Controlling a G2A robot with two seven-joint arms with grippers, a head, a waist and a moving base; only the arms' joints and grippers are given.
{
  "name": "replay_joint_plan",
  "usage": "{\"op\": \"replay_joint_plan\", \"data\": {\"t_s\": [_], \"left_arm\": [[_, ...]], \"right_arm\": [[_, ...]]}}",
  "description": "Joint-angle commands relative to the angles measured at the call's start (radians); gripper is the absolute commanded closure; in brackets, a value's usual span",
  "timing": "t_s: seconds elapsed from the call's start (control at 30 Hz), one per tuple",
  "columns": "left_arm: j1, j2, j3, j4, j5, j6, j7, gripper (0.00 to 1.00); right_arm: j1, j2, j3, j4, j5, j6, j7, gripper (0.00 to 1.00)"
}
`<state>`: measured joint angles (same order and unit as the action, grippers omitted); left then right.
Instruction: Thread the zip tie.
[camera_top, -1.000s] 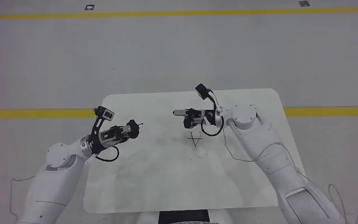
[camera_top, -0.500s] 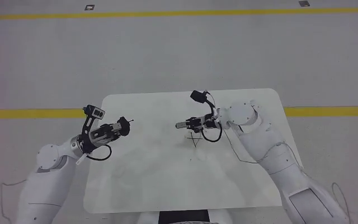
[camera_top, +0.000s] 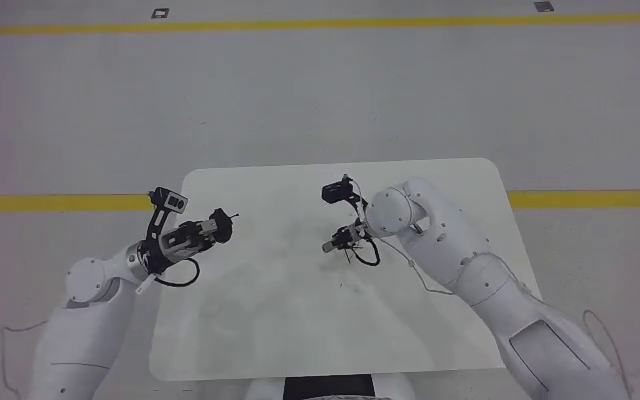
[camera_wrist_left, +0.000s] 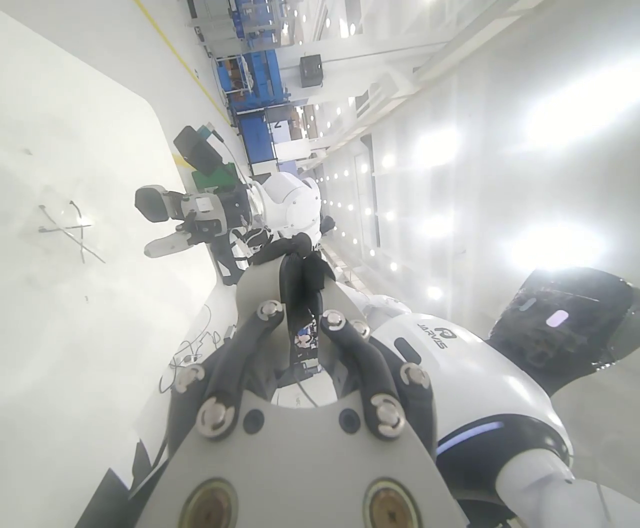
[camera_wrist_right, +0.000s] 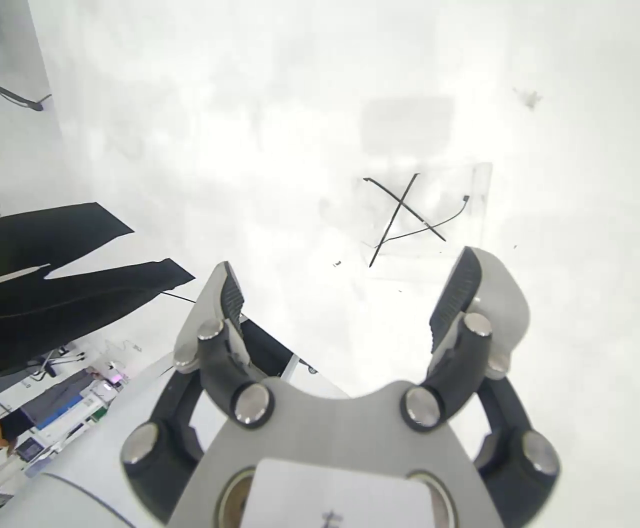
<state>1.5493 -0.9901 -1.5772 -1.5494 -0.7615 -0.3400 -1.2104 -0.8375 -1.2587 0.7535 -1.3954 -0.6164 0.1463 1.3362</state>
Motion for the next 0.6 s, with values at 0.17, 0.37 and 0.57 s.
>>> {"op": "replay_joint_plan", "data": {"t_s": [0.17,0.37,0.57], "left_arm": [[0.0,0.0,0.0,0.0,0.0,0.0,0.0,1.0],[0.0,0.0,0.0,0.0,0.0,0.0,0.0,1.0],[0.0,0.0,0.0,0.0,0.0,0.0,0.0,1.0]], "right_arm": [[-0.001,-0.003,-0.019,0.014,-0.032,-0.012,-0.019,0.0],[0.038,-0.033,-0.086,0.113,-0.033,-0.033,-0.032,0.0],[0.042,-0.035,-0.085,0.118,-0.029,-0.035,-0.039,0.0]]}}
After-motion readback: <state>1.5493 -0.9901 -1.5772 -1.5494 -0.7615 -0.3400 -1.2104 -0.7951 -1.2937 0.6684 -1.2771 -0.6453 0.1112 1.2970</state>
